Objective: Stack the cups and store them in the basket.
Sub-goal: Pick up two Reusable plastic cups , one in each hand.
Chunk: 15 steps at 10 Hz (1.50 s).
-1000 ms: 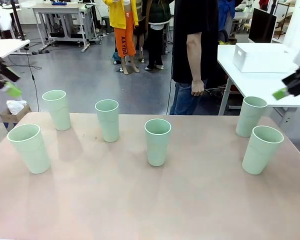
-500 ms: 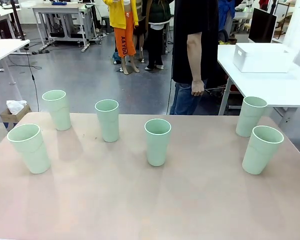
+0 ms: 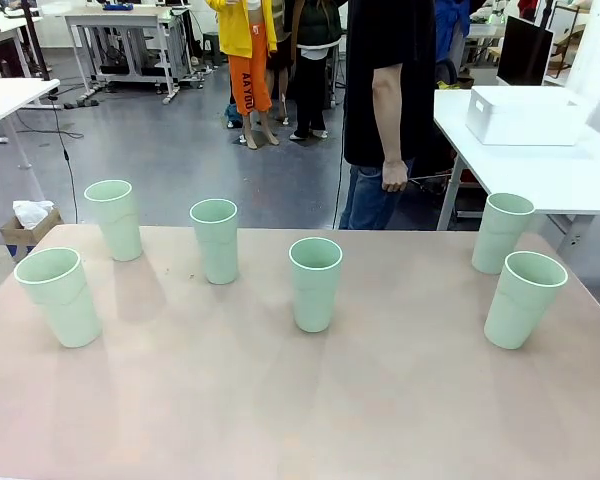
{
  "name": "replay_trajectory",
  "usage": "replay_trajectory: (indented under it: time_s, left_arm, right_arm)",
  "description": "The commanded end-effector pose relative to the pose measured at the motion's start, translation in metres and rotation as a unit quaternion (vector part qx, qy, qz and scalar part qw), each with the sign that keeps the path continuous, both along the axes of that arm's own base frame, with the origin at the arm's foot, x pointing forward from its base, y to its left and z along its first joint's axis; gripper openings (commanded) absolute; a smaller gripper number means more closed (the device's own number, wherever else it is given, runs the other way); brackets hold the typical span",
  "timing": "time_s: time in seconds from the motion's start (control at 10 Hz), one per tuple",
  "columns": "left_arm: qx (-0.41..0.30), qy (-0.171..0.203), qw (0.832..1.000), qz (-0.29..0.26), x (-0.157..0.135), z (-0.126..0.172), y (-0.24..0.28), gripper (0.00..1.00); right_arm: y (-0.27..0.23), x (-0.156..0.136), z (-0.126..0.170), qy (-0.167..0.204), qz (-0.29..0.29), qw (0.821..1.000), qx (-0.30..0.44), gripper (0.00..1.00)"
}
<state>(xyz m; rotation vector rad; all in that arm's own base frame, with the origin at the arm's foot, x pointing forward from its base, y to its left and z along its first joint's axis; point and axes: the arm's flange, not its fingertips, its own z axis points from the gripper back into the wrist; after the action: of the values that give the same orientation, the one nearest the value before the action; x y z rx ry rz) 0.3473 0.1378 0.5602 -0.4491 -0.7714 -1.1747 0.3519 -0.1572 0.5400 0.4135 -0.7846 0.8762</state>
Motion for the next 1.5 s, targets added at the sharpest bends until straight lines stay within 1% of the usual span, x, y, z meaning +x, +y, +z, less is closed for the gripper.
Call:
replay_trajectory:
  time_s: [0.0, 0.3, 0.5, 0.6, 0.7, 1.0, 1.1, 1.2, 1.4]
  left_arm:
    - [-0.031, -0.032, 0.999, -0.030, 0.000, 0.010, 0.005, 1.00]
    - [-0.056, -0.067, 0.995, -0.043, -0.003, 0.016, 0.004, 1.00]
    - [-0.062, -0.075, 0.994, -0.048, -0.003, 0.014, 0.006, 1.00]
    - [-0.067, -0.081, 0.993, -0.048, -0.002, 0.016, 0.006, 1.00]
    - [-0.073, -0.082, 0.993, -0.048, -0.003, 0.015, 0.006, 1.00]
    - [-0.076, -0.084, 0.993, -0.044, -0.003, 0.010, 0.003, 1.00]
    - [-0.064, -0.063, 0.995, -0.033, -0.003, 0.008, 0.000, 1.00]
    - [-0.071, -0.073, 0.994, -0.039, -0.003, 0.012, 0.005, 1.00]
    - [-0.071, -0.073, 0.994, -0.039, -0.003, 0.012, 0.005, 1.00]
  right_arm:
    - [-0.008, 0.006, -0.001, -0.013, 0.019, 1.000, 0.016, 1.00]
    - [-0.010, 0.004, 0.000, -0.026, 0.024, 0.999, 0.024, 1.00]
    - [-0.011, 0.003, 0.001, -0.034, 0.027, 0.999, 0.033, 1.00]
    - [-0.011, 0.001, 0.003, -0.045, 0.033, 0.997, 0.043, 1.00]
    - [-0.011, 0.000, 0.004, -0.051, 0.035, 0.997, 0.048, 1.00]
    - [-0.009, 0.000, 0.005, -0.050, 0.028, 0.997, 0.051, 1.00]
    - [-0.008, -0.004, 0.004, -0.038, 0.024, 0.998, 0.048, 1.00]
    - [-0.008, -0.004, 0.004, -0.038, 0.024, 0.998, 0.048, 1.00]
    - [-0.008, -0.004, 0.004, -0.038, 0.024, 0.998, 0.048, 1.00]
